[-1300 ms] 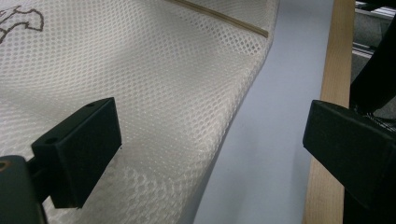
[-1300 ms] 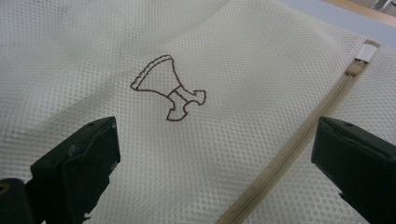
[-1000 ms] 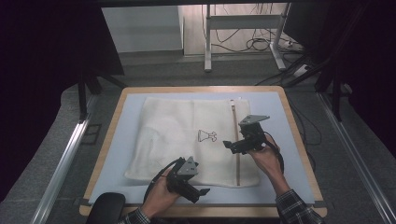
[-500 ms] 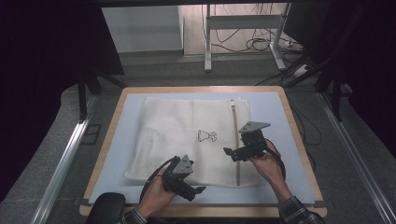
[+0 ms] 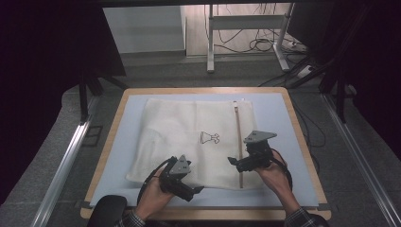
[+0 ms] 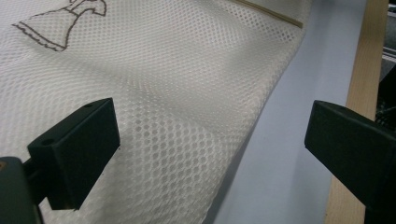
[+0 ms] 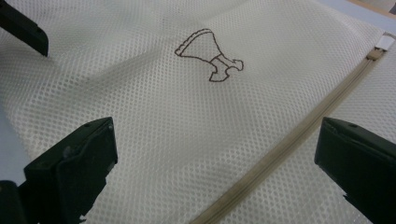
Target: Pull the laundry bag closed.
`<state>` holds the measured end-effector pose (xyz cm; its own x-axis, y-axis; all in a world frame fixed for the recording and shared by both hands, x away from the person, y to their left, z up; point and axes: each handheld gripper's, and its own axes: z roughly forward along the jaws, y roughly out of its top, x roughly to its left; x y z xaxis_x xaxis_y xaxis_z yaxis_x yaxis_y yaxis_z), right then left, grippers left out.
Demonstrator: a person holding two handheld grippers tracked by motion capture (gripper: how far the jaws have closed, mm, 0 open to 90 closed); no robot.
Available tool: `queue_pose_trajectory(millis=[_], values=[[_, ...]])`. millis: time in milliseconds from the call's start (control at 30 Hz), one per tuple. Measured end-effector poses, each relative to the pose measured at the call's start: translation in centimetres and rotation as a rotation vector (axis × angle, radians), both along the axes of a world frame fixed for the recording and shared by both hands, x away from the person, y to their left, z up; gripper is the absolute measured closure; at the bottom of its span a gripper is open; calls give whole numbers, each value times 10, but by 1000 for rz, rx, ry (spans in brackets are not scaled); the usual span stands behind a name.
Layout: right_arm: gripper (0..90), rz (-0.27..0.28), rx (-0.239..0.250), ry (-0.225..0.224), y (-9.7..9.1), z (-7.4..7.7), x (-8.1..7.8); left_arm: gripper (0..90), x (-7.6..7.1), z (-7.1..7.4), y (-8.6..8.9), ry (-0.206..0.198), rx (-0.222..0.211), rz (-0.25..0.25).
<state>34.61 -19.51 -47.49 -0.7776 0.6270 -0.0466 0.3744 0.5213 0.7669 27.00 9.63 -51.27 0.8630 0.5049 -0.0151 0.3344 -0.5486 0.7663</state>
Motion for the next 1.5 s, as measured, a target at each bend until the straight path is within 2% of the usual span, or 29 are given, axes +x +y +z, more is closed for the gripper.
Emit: queue_pose_trajectory(millis=[233, 633, 933, 1200, 1500], values=[[0, 3, 11, 6, -9, -1, -15, 30, 0, 1, 5, -1, -3, 14], [0, -14, 24, -10, -29, -1, -39, 30, 0, 5, 18, -10, -11, 46], [0, -20, 8, -27, -37, 1, -50, 30, -3, 10, 36, -20, -29, 82], [0, -33, -4, -37, -47, 1, -60, 31, -8, 13, 53, -39, -27, 121], [0, -72, -14, -49, -63, 1, -73, 30, -12, 15, 71, -47, -43, 160]])
